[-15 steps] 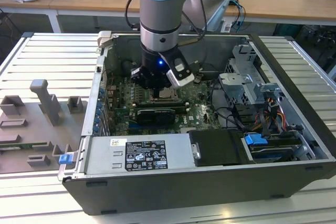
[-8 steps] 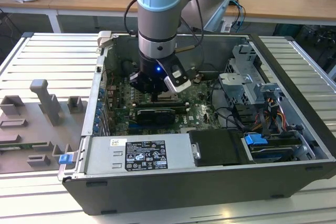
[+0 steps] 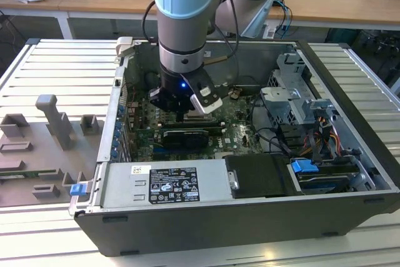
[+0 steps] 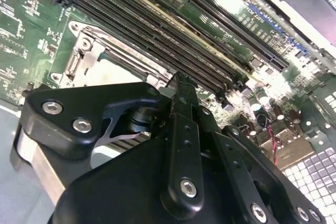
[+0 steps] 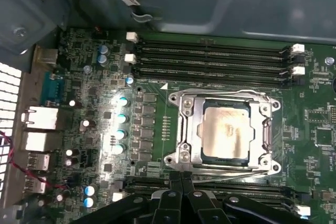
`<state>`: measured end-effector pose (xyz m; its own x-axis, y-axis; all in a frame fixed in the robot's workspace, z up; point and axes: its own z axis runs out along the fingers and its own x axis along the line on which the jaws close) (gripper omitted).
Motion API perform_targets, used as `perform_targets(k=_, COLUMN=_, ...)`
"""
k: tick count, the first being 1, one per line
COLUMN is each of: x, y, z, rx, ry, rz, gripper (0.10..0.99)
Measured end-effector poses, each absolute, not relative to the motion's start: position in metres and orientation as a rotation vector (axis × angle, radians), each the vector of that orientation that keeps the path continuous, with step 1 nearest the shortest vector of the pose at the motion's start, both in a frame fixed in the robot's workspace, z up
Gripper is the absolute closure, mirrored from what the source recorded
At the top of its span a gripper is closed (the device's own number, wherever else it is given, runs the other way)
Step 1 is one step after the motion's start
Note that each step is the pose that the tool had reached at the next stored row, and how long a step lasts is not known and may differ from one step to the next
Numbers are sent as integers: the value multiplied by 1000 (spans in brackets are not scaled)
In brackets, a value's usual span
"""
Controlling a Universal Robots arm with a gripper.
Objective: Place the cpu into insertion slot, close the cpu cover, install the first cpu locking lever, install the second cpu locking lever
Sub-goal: 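Install the second cpu locking lever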
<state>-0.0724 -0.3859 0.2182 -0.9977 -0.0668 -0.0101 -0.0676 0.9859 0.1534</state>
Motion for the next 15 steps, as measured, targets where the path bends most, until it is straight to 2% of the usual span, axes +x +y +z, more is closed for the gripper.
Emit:
perform_targets(k=7, x=-75, y=-392, z=212, rx=-106, ry=3116, rz=321, gripper=980)
perform_targets(k=15, x=-75, y=-392, z=206, rx=-119, ry=3113, rz=342, gripper=980)
